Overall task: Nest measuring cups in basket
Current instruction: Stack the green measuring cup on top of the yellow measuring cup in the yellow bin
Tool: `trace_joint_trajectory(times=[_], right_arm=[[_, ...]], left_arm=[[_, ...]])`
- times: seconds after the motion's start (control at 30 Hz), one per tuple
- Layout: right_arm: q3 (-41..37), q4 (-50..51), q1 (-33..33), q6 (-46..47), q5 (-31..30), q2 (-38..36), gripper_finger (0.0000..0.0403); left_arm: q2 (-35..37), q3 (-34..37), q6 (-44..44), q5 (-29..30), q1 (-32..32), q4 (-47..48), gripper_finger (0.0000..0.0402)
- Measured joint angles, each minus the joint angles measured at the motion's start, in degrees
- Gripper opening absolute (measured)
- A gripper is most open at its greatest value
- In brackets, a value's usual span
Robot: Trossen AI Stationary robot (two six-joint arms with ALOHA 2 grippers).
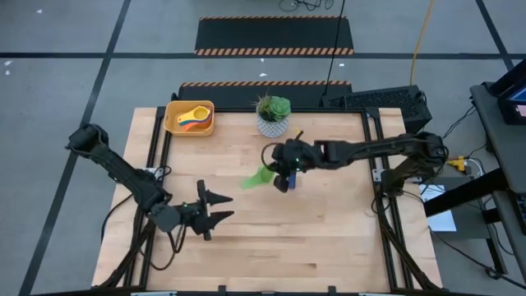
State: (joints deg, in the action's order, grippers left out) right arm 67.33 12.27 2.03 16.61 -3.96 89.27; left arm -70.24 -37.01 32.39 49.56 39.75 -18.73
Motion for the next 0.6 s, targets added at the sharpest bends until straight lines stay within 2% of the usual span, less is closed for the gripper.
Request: trace_joint_trajectory(times=[0.13, 0.3, 0.4, 0.6], right_arm=[[0.5, 4.8, 3.1, 3.6, 10.7, 0.0, 0.0002], [0.5, 7.0, 5.2, 5.5, 17.7, 0.0, 0.0002], [0.5, 7.0, 6.1, 6.2, 20.6, 0.0, 0.0002], [0.5, 8.2, 7.1, 5.6, 20.8, 0.0, 0.0002]], left_arm=[[-1.9, 0.0, 8.8, 2.9, -0.9, 0.0, 0.0220], [-4.3, 0.0, 21.7, 2.3, -4.0, -0.1, 0.0220], [-5.9, 0.0, 28.3, 1.0, -6.6, -1.1, 0.0220], [-8.3, 0.0, 40.1, -0.5, -11.3, -6.3, 0.0197]])
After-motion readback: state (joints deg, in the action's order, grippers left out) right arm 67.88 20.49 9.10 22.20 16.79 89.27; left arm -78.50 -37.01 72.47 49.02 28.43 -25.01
